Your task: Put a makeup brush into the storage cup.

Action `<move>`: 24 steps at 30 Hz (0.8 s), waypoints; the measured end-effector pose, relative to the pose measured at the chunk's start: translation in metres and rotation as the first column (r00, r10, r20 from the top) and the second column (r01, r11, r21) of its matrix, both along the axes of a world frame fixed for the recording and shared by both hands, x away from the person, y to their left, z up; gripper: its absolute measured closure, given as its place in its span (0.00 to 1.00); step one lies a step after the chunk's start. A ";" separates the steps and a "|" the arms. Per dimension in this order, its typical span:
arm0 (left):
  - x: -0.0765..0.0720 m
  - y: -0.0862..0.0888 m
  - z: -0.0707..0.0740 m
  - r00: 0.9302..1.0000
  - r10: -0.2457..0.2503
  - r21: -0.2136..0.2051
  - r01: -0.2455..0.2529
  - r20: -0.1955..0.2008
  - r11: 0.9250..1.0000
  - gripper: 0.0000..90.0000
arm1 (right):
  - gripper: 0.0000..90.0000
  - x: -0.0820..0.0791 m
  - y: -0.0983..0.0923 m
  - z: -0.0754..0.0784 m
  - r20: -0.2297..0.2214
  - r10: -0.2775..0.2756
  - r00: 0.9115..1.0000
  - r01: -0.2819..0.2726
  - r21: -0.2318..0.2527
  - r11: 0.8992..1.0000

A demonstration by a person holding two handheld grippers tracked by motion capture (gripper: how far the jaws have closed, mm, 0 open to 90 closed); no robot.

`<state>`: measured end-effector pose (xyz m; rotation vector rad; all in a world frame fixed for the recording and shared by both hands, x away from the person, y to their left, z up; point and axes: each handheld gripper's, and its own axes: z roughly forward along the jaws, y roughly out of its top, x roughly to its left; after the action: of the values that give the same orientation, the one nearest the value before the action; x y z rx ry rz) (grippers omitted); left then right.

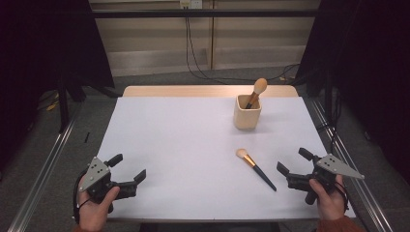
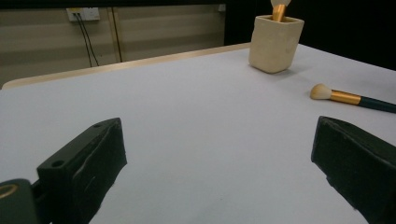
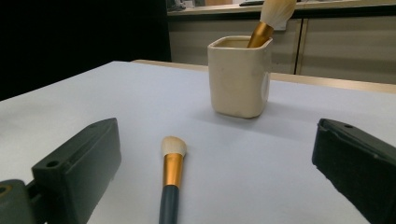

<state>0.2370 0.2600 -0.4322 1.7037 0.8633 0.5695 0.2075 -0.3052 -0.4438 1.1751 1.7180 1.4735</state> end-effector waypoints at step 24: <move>0.000 -0.001 0.000 1.000 0.006 -0.011 -0.006 -0.012 1.000 0.04 | 0.02 0.031 0.021 0.013 -0.050 0.105 0.993 -0.106 -0.019 0.994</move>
<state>0.2369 0.2595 -0.4319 1.6968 0.8782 0.5582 0.2389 -0.2840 -0.4305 1.1335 1.8499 1.4946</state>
